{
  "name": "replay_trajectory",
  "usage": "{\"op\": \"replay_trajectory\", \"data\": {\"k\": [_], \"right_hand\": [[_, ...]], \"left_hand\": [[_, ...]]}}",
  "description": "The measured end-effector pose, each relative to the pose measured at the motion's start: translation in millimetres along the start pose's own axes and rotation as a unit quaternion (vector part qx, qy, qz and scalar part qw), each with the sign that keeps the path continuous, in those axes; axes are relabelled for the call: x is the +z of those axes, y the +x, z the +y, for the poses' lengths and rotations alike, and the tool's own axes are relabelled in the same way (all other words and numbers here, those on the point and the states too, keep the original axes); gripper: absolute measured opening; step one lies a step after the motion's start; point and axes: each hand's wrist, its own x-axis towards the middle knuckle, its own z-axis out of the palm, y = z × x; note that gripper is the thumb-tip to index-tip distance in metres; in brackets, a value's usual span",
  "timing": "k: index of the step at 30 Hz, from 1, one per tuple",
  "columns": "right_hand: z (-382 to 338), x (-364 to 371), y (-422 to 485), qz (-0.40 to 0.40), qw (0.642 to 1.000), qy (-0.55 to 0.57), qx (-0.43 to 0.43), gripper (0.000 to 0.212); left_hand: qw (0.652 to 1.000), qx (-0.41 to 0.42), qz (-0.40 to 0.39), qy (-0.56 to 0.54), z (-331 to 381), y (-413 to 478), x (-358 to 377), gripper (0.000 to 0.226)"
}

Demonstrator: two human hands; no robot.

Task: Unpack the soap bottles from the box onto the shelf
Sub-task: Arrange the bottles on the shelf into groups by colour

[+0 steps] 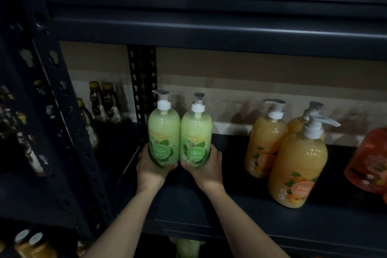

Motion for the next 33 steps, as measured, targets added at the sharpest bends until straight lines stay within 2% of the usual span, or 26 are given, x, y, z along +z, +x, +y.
{"op": "replay_trajectory", "data": {"k": [4,8,12,14,15,18,21,23,26,28,30,33], "right_hand": [[1,0,0,0.008,1.000,-0.003,-0.004,0.092],[0,-1,2,-0.023,1.000,-0.014,0.007,0.093],[-4,-7,-4,-0.062,0.997,-0.028,0.046,0.120],[-7,-21,-14,-0.100,0.991,-0.061,0.070,0.122],[-5,-28,-18,-0.113,0.987,-0.082,0.076,0.117],[-5,-50,-36,-0.115,0.983,-0.130,0.066,0.093],[-11,-75,-65,-0.118,0.980,-0.156,0.026,0.070],[-13,-93,-89,-0.120,0.979,-0.165,-0.018,0.061],[-4,-122,-128,-0.113,0.978,-0.144,-0.102,0.049],[8,-142,-152,-0.123,0.974,-0.116,-0.151,0.043],[30,-165,-175,-0.138,0.969,-0.098,-0.180,0.038],[95,-199,-197,-0.166,0.967,-0.109,-0.160,0.033]], "left_hand": [[1.000,-0.002,-0.005,0.010,0,0,2,0.080],[1.000,-0.018,-0.014,0.014,5,2,-1,0.086],[0.996,-0.063,-0.056,0.030,9,7,-9,0.109],[0.992,-0.083,-0.075,0.064,9,5,-11,0.120],[0.990,-0.090,-0.076,0.076,10,3,-11,0.118],[0.988,-0.103,-0.069,0.096,12,-12,-12,0.090],[0.977,-0.082,-0.083,0.181,17,-47,-11,0.068],[0.964,-0.048,-0.073,0.252,25,-80,-8,0.063],[0.950,0.048,-0.044,0.304,24,-135,5,0.061],[0.948,0.110,-0.030,0.298,22,-170,14,0.060],[0.955,0.164,-0.028,0.248,15,-208,22,0.056],[0.963,0.157,-0.059,0.208,-19,-276,45,0.053]]}}
